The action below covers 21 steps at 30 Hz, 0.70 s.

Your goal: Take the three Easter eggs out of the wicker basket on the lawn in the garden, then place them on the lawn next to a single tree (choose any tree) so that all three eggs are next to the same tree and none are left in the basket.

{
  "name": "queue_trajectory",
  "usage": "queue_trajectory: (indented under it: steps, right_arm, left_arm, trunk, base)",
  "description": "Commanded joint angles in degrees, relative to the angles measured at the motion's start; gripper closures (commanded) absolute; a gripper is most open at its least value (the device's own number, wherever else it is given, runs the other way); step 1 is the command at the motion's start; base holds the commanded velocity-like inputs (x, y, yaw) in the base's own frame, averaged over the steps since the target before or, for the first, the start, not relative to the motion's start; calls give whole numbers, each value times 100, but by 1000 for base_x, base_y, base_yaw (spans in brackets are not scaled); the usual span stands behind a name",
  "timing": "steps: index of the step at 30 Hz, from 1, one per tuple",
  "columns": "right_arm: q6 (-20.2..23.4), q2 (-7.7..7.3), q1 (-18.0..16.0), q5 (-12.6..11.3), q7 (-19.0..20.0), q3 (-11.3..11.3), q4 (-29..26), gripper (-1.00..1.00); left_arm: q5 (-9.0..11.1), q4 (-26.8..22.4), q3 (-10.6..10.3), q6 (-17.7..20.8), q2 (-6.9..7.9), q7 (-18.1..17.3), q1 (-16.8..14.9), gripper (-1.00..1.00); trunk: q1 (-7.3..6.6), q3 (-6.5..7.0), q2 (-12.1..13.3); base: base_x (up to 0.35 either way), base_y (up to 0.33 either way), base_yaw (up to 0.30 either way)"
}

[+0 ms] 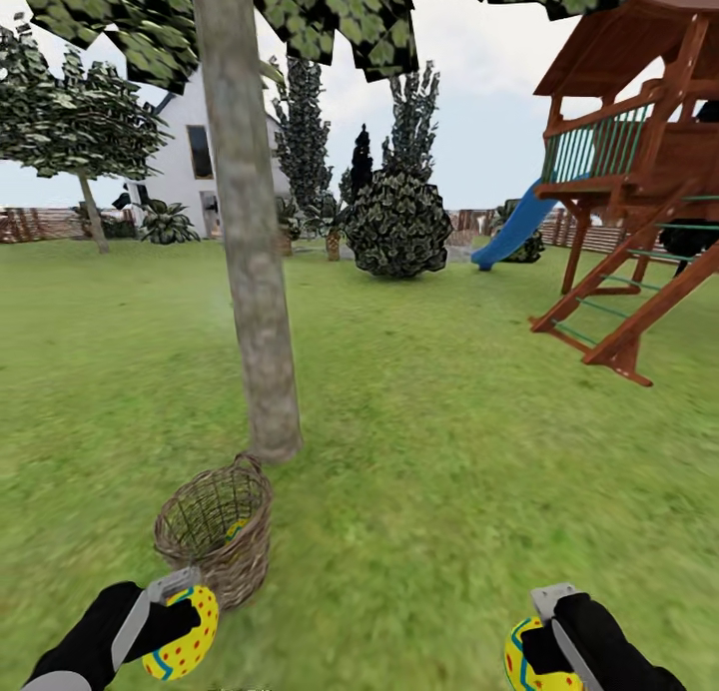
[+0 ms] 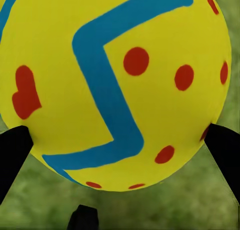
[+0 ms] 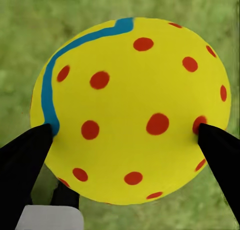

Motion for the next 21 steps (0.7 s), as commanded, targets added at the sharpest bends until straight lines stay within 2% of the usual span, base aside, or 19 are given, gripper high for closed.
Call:
queue_trajectory:
  steps: [1,2,3,4,5,7,8,11,14,21]
  right_arm:
    - [26,-13,-103,-59,10,16,133,100]
    - [37,-13,-236,-100,169,16,404,100]
    - [70,-13,-327,-165,559,20,591,100]
    - [92,-15,-357,-157,846,23,651,100]
    - [97,-16,-380,-45,1007,24,681,100]
    - [80,-11,-393,422,1056,18,676,100]
    - [80,0,-395,531,1065,17,668,100]
    - [111,44,-541,587,1071,22,441,100]
    - [90,127,-600,611,1074,25,591,100]
    - [89,141,-606,635,1076,25,618,100]
  left_arm:
    - [33,2,21,36,-7,8,-3,100]
    - [30,11,21,37,-22,12,-4,100]
    - [26,17,21,37,-49,13,-4,100]
    - [24,19,21,37,-66,14,-3,100]
    - [23,24,21,37,-78,16,-4,100]
    - [23,46,21,37,-87,22,-2,100]
    - [23,52,21,37,-89,23,-3,100]
    - [23,48,21,37,-87,15,-4,100]
    - [23,42,21,37,-90,14,-1,100]
    - [23,30,21,37,-114,14,-4,100]
  trunk:
    - [0,-10,-4]
    - [0,-14,-4]
    - [0,-17,-4]
    - [0,-19,-4]
    - [0,-22,-4]
    - [0,-27,-4]
    - [0,-29,-4]
    - [0,-36,-4]
    - [0,-42,-4]
    - [0,-42,-4]
  base:
    - [84,-330,289]
    - [84,-330,289]
    - [84,-330,288]
    - [84,-330,288]
    - [84,-330,289]
    - [84,-330,288]
    - [84,-330,288]
    - [84,-330,288]
    - [84,-330,288]
    - [84,-330,288]
